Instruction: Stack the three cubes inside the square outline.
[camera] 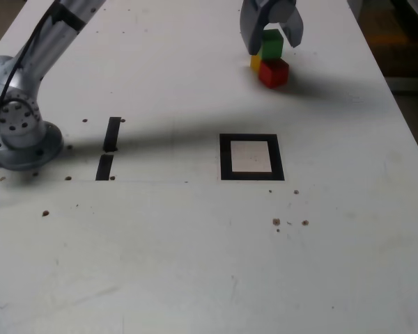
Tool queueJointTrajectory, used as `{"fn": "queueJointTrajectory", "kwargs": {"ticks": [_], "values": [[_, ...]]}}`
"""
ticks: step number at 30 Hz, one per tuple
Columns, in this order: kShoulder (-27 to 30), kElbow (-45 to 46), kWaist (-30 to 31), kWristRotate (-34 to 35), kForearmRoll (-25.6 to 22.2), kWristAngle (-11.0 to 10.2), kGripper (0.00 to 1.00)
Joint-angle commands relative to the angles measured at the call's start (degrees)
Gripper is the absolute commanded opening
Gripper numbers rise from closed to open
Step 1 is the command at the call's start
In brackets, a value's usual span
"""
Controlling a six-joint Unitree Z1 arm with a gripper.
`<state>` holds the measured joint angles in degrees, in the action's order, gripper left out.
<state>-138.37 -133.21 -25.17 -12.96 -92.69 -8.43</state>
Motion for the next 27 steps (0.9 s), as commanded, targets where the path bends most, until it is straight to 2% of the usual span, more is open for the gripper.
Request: {"fn": "queueJointTrajectory", "kwargs": {"ticks": [1, 7, 11, 16, 21, 27], "values": [[-0.3, -0.4, -0.2, 0.0, -0.7, 0.3, 0.58], [-0.5, -1.3, -0.2, -0.1, -0.7, 2.6, 0.42], [-0.5, -1.8, -0.2, -0.1, -0.7, 4.2, 0.36], [-0.3, -2.3, -0.1, -0.1, -0.7, 4.8, 0.27], [2.9, 0.2, -0.1, -0.1, -0.9, 3.1, 0.23], [13.9, 13.0, -0.2, 0.2, 0.2, -0.7, 0.23]]}}
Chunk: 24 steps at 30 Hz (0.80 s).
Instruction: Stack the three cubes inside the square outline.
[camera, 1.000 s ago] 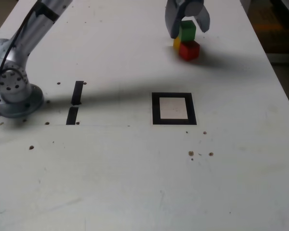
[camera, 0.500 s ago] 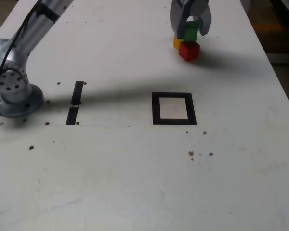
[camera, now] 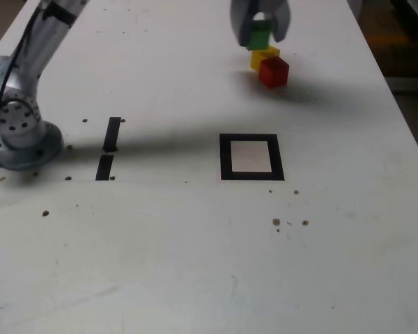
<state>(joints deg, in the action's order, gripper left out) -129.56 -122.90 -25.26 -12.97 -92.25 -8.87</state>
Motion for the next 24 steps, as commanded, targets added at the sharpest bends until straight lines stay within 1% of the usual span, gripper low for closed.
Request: {"fn": "queueJointTrajectory", "kwargs": {"ticks": [1, 4, 10, 13, 17, 24], "values": [[6.9, 5.5, -0.1, 0.3, 0.4, -0.7, 0.23], [11.6, 14.5, -0.2, 1.0, 3.8, -1.3, 0.23], [17.2, 32.3, -0.3, 2.3, 13.3, -0.3, 0.23], [19.3, 39.1, -0.7, 2.7, 17.3, -0.2, 0.23], [20.5, 44.4, -1.5, 2.8, 20.6, -0.6, 0.23], [19.0, 48.8, -1.8, 2.8, 25.7, -0.7, 0.23]]}}
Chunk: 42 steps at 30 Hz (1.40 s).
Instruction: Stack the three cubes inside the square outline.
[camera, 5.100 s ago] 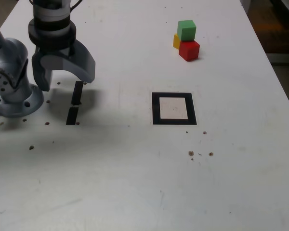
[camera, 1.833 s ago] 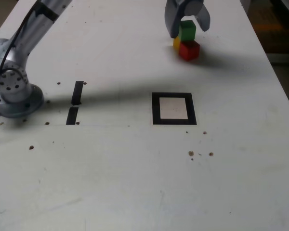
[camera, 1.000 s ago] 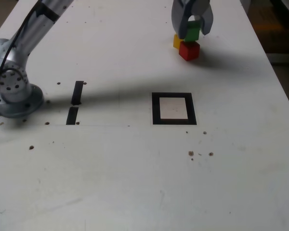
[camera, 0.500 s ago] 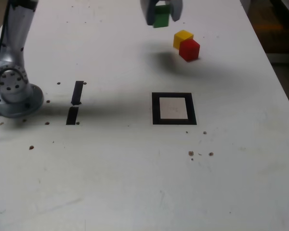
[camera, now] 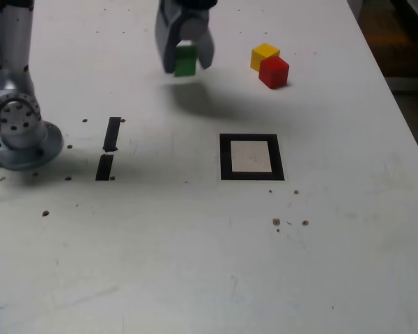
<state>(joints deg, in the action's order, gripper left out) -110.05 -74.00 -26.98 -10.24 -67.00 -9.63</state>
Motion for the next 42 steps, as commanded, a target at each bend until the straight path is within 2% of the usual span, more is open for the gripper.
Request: {"fn": "queueJointTrajectory", "kwargs": {"ticks": [1, 8, 12, 14, 20, 22, 24, 28, 33, 37, 42], "values": [[-0.9, 0.1, -0.1, 0.1, 1.0, 0.1, 0.23], [-2.3, 0.3, -0.3, 0.1, 2.9, 0.4, 0.23], [-2.5, 0.2, -0.4, 0.1, 4.1, 0.5, 0.3], [-2.7, 0.2, -0.5, 0.1, 4.6, 0.6, 0.4], [-3.1, 0.7, -0.5, -0.2, 5.5, 1.1, 0.83], [-3.0, 0.7, -0.5, -0.3, 5.3, 1.4, 0.89], [-2.6, 0.2, -0.5, -0.5, 4.6, 1.6, 0.92], [-0.7, -2.7, -0.3, -0.5, 0.8, 1.3, 0.95], [0.6, -14.3, 1.6, 0.4, -9.8, 0.6, 0.96], [-1.8, -27.1, 4.2, 2.0, -17.8, 1.3, 0.96], [-6.9, -39.0, 6.4, 4.5, -23.2, 3.2, 0.96]]}}
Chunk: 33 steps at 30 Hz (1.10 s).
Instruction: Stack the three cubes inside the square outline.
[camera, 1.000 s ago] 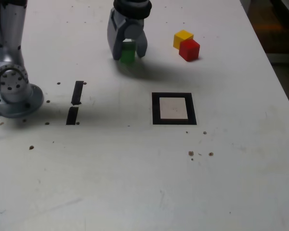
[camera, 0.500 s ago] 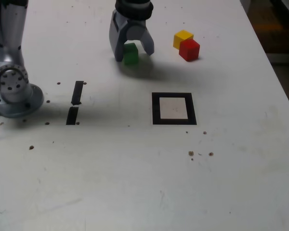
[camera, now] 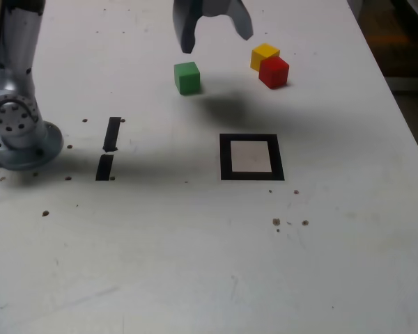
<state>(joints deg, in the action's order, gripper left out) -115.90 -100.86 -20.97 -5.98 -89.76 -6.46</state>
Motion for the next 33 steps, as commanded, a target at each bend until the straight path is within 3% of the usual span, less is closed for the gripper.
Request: {"fn": "queueJointTrajectory", "kwargs": {"ticks": [1, 7, 14, 24, 33], "values": [[-2.3, -13.8, 0.7, 0.7, -1.1, 0.2, 0.96], [-9.4, -19.7, 2.3, 3.1, -2.1, -0.3, 0.95], [-11.6, -20.0, 2.3, 3.5, -2.1, -2.2, 0.93], [-14.6, -20.7, 2.2, 3.5, -1.6, 0.0, 0.93], [-19.5, -24.0, 0.7, 1.0, -1.6, 0.6, 0.93]]}}
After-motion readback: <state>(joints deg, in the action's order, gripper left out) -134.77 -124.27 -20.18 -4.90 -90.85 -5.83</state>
